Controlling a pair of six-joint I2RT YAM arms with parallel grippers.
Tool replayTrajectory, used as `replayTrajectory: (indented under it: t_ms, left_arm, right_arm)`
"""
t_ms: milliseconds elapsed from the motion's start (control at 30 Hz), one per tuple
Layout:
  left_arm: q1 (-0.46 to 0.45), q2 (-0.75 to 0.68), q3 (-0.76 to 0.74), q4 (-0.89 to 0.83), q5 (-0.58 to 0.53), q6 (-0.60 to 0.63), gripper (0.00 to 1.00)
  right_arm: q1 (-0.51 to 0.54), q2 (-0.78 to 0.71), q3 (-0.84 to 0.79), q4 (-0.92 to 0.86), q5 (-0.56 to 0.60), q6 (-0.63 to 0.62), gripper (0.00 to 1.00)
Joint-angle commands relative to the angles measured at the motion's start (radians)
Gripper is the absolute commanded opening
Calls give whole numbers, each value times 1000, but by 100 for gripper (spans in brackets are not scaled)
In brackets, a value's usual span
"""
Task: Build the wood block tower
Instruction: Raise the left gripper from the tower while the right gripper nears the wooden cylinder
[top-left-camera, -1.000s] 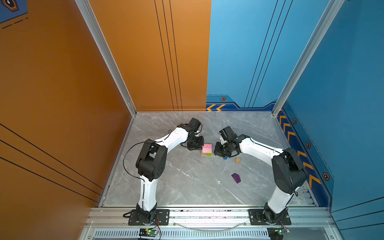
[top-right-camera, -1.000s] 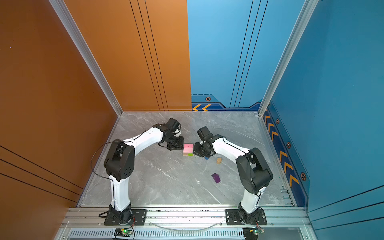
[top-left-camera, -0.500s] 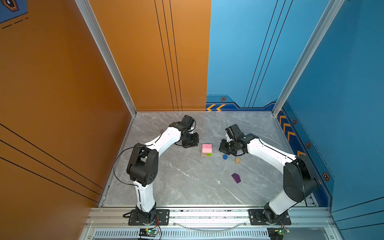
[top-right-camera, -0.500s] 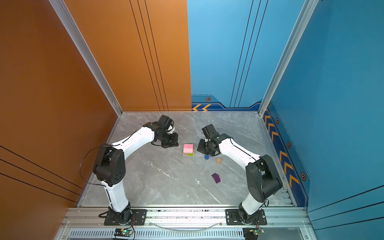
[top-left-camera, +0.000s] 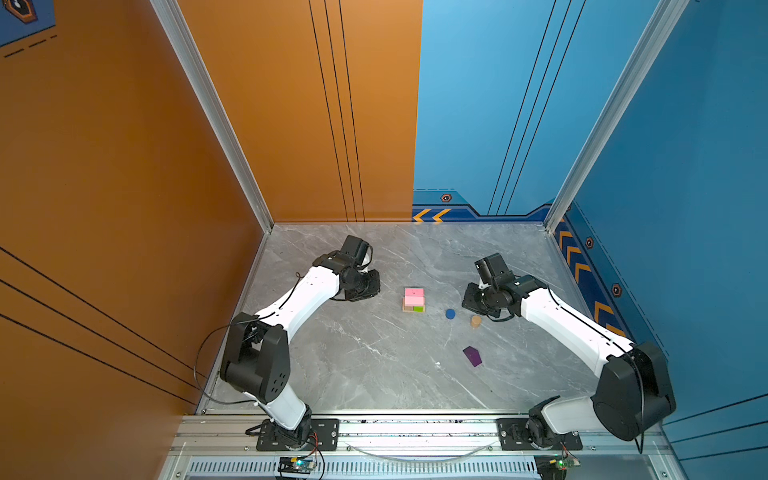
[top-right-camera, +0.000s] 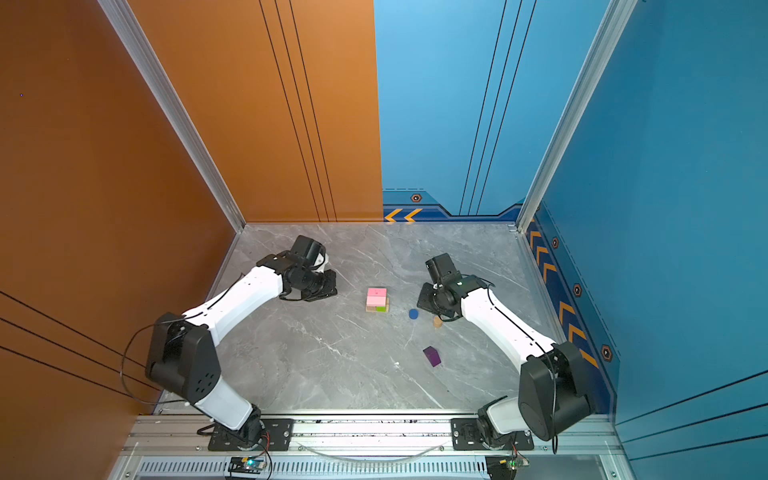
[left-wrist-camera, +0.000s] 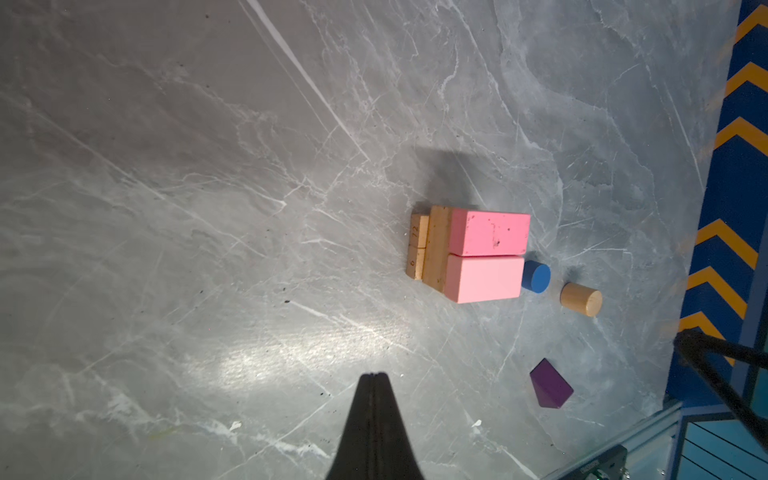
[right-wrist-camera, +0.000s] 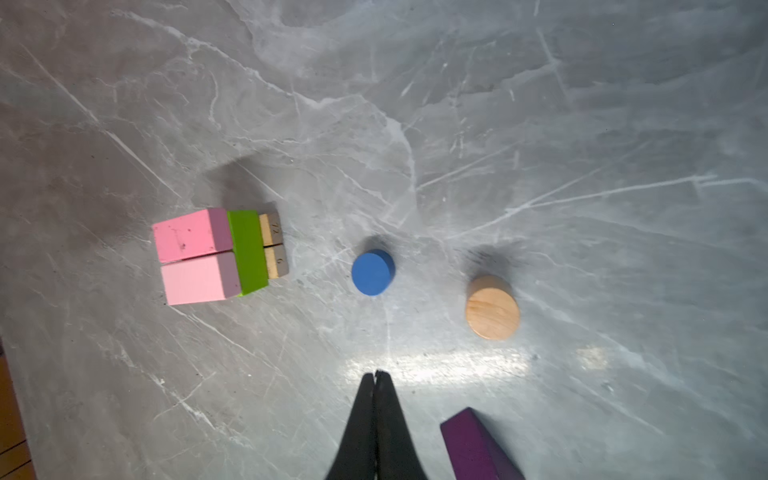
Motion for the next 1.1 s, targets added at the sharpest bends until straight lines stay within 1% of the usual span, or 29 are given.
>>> replayTrajectory:
  t_ms: [0, 67, 133, 167, 233, 300, 367, 400, 500, 600, 667, 767, 933, 1067]
  left_arm:
    - [12, -77, -81, 54, -27, 15, 0]
    - [15, -128, -135, 102, -20, 5, 0]
    - [17, -184, -187, 148, -20, -2, 0]
    - [18, -216, -212, 168, -22, -3, 0]
    - [18, -278, -272, 198, -39, -5, 4]
    - [21, -345, -325, 220, -72, -5, 12]
    - [24, -408, -371, 240, -99, -12, 19]
    - [29, -440, -398, 247, -106, -19, 26]
    - [32, -532, -459, 256, -115, -31, 42]
    - [35, -623, -518, 260, -142, -40, 56]
    - [36, -680, -552, 257, -170, -46, 63]
    - [40, -754, -592, 248, -207, -54, 70]
    - [41, -835, -627, 259, -223, -59, 74]
    - [41, -860, -641, 269, -224, -54, 75]
  right_arm:
    - [-14, -33, -40, -61, 65, -30, 12]
    - [-19, -48, -54, -71, 78, -37, 14]
    - [-26, -61, -71, -75, 91, -43, 20]
    - [-29, -69, -77, -76, 97, -47, 25]
    - [-33, -77, -85, -78, 110, -60, 36]
    - [-40, -77, -84, -87, 121, -83, 45]
    - [-45, -65, -72, -106, 136, -105, 48]
    - [-46, -58, -65, -116, 147, -116, 50]
    - [-48, -37, -55, -123, 164, -140, 56]
    - [-50, -7, -46, -122, 179, -161, 61]
    - [-52, 14, -40, -113, 182, -174, 63]
    - [-52, 40, -36, -88, 171, -182, 63]
    - [-51, 98, -16, -77, 145, -182, 63]
    - [-41, 134, 2, -70, 148, -179, 63]
